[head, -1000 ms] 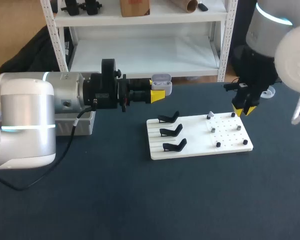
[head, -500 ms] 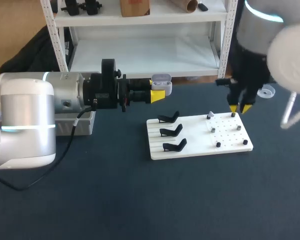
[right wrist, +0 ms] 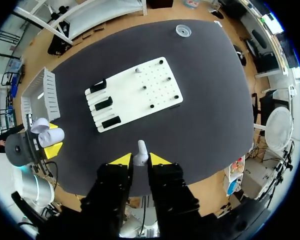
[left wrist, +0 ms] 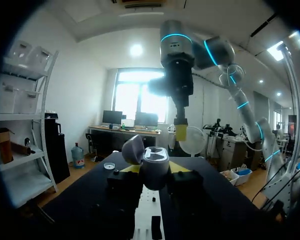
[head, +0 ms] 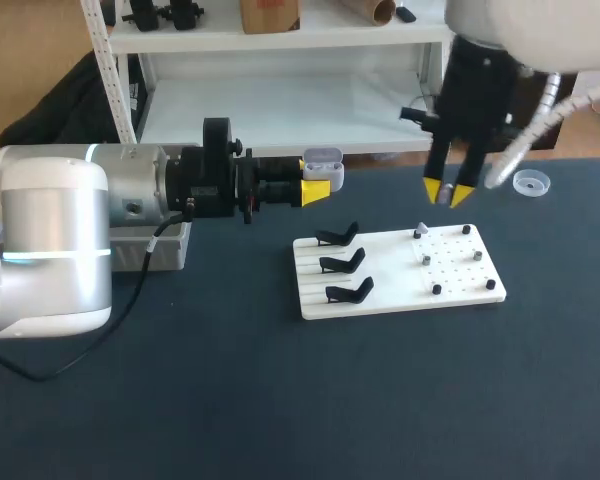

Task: Pick up each earbud case from the left stands, insert the matching earbuds, close the lid, and place the case in the box.

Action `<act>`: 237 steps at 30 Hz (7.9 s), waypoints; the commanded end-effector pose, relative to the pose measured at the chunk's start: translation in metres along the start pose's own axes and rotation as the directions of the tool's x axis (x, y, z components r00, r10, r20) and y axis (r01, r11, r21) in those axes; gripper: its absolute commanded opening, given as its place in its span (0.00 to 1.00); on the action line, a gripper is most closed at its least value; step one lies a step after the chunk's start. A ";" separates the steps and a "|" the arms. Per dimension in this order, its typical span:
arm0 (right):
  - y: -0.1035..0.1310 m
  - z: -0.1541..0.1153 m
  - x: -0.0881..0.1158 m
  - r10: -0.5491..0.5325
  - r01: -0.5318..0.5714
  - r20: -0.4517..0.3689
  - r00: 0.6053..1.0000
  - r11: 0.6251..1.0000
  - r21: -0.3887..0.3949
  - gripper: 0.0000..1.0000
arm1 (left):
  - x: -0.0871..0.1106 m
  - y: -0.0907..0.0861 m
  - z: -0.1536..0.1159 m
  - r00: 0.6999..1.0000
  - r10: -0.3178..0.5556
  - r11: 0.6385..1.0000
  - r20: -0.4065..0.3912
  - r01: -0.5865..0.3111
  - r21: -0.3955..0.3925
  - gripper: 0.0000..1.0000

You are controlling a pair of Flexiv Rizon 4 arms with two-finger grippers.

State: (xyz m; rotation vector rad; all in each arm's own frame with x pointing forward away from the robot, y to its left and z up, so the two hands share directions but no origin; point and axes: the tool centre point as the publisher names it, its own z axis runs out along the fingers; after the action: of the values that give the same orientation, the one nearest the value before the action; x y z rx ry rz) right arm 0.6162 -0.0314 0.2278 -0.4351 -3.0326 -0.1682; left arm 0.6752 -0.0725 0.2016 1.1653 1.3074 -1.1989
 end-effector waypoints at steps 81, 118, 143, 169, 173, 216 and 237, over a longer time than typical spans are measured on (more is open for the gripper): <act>0.134 -0.018 -0.005 0.091 -0.095 0.029 0.995 0.983 0.159 0.00 | 0.000 0.000 0.000 1.000 0.001 1.000 0.002 -0.001 -0.001 0.00; 0.131 -0.002 -0.007 0.111 -0.110 0.003 0.994 0.982 0.154 0.00 | 0.000 0.000 0.000 1.000 0.001 1.000 0.002 -0.001 -0.001 0.00; 0.131 -0.002 -0.005 0.104 -0.103 -0.001 0.995 0.984 0.147 0.34 | 0.000 0.000 0.000 1.000 0.001 1.000 0.002 -0.001 -0.001 0.00; 0.044 -0.025 -0.006 -0.163 0.239 0.326 0.931 0.948 -0.208 1.00 | 0.000 0.000 0.000 1.000 0.001 1.000 0.002 -0.001 -0.001 0.00; 0.044 -0.025 -0.006 -0.163 0.239 0.326 0.931 0.948 -0.208 1.00 | 0.000 0.000 0.000 1.000 0.001 1.000 0.002 -0.001 -0.001 0.00; 0.001 0.141 -0.144 -0.092 0.129 0.234 0.968 0.980 -0.150 1.00 | 0.000 0.000 0.000 1.000 0.001 1.000 0.002 -0.001 -0.001 0.00; 0.002 0.147 -0.159 -0.098 0.170 0.332 0.938 0.966 -0.195 1.00 | 0.000 0.000 0.000 1.000 0.001 1.000 0.002 -0.001 -0.001 0.00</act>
State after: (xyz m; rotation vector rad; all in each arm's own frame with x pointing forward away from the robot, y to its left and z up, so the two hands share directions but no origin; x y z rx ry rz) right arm 0.7633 -0.0553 0.0689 -0.2858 -3.3727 -0.4943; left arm 0.6751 -0.0725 0.2014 1.1647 1.3062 -1.1989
